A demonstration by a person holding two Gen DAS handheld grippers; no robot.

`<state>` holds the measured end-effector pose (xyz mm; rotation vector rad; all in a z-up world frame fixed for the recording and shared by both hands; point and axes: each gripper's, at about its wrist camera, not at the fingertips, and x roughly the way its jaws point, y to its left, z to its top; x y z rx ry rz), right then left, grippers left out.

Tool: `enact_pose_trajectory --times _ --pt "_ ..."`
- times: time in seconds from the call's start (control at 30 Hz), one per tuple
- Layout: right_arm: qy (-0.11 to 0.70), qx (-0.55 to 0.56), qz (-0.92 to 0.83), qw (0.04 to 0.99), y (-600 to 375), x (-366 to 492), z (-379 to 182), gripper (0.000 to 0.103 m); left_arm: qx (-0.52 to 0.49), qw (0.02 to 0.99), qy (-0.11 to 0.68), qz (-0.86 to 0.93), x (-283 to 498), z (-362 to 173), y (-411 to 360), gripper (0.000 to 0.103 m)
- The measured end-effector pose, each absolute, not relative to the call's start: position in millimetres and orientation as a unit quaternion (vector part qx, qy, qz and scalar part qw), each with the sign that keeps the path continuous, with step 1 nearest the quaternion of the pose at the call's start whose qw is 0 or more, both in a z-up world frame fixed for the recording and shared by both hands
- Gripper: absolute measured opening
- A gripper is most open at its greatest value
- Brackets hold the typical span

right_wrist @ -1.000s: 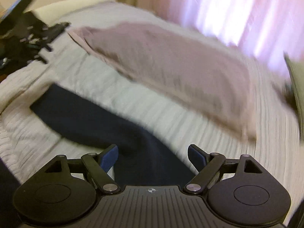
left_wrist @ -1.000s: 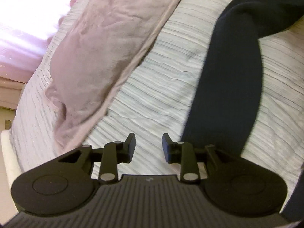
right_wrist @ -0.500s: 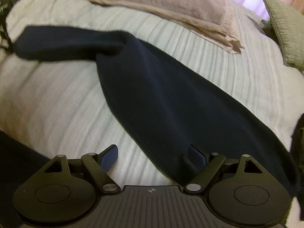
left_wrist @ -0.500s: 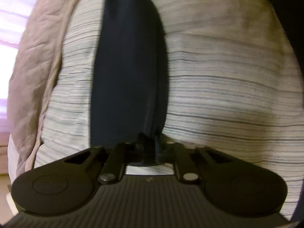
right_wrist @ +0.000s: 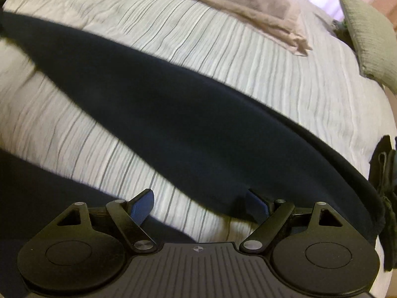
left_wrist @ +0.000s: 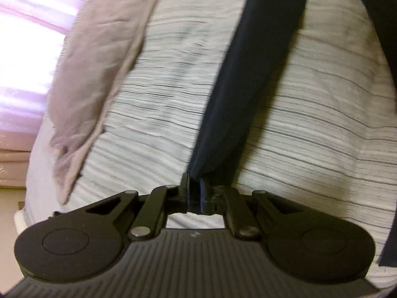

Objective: Fold clothes

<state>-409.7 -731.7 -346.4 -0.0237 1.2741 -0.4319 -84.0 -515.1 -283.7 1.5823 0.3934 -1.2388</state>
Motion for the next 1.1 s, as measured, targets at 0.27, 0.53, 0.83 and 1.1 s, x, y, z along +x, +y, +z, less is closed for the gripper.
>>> enact_pose_trajectory --times 0.27,0.53,0.83,1.1 --pt "0.542 -0.010 -0.192 0.818 -757.5 -387.1 -325.4 0.083 0.607 0.462 0.290 -0.578 -62.1 -260.3 -503.7 0.025" --pt "0.505 -0.012 -0.153 0.849 -809.6 -339.6 -314.0 0.083 0.522 0.580 0.310 -0.544 0.1 -252.6 -555.5 0.041" --pt "0.609 -0.005 0.024 0.793 -859.2 -313.5 -367.3 0.064 0.573 0.487 0.340 -0.564 -0.1 -331.2 -580.2 0.027" --pt "0.570 0.095 -0.009 0.816 -890.0 -322.6 -334.6 0.036 0.560 0.494 0.352 -0.564 12.2 -298.0 -578.0 0.001"
